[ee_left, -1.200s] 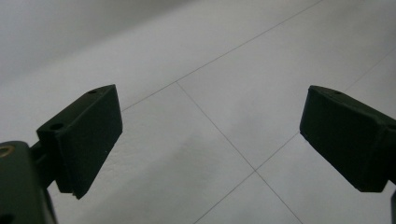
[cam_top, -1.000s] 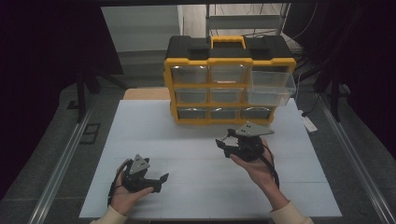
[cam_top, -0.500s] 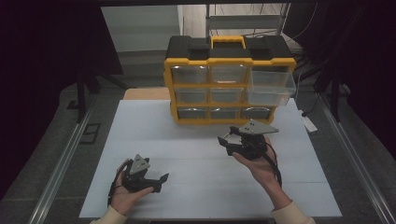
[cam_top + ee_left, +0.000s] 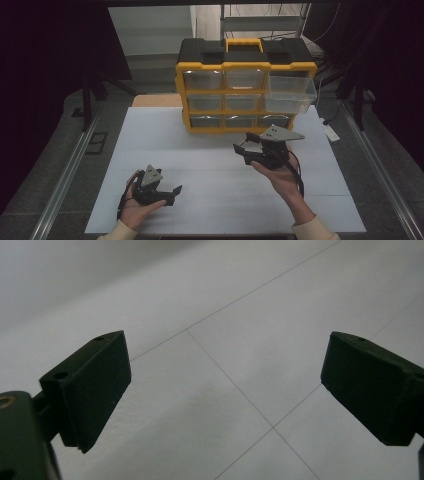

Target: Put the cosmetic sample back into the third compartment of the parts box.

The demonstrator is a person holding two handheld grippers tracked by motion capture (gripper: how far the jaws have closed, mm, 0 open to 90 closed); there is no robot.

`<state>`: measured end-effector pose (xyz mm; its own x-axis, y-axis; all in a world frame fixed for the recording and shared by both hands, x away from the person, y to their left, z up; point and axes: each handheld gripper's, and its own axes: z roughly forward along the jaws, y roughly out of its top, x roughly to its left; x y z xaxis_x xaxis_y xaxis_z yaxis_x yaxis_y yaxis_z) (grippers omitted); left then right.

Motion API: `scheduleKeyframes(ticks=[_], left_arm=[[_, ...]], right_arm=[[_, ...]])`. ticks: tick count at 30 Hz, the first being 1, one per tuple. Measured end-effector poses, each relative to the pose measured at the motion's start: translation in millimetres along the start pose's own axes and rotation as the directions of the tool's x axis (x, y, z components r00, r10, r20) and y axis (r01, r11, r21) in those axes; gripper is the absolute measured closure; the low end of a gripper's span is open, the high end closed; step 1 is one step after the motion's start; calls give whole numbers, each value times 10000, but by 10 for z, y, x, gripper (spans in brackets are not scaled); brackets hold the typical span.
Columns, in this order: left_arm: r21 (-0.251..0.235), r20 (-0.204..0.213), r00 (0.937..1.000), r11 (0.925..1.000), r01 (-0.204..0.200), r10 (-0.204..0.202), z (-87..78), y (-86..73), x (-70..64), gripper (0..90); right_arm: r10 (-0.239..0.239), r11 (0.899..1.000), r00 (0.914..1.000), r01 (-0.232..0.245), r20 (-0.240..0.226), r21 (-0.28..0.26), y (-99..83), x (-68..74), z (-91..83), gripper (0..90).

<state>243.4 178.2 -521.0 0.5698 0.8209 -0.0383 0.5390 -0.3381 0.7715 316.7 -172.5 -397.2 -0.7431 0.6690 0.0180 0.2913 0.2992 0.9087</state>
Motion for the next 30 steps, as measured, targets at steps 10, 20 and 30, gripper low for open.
scheduleKeyframes(ticks=[10, 20, 30], left_arm=[[-23, 53, 10000, 10000, -46, 46, 2, 7, -13, 63], [-9, 78, 10000, 10000, -22, 22, 9, 11, -18, 63], [-32, 88, 10000, 10000, 5, -4, 0, 10, -11, 63]], right_arm=[[442, 9973, 9990, -435, 107, -588, 106, -139, -103, 400], [474, 9907, 9989, -465, 40, -1281, 343, -186, -217, 400], [297, 9873, 9995, -283, 62, -1563, 496, -182, -279, 400]])
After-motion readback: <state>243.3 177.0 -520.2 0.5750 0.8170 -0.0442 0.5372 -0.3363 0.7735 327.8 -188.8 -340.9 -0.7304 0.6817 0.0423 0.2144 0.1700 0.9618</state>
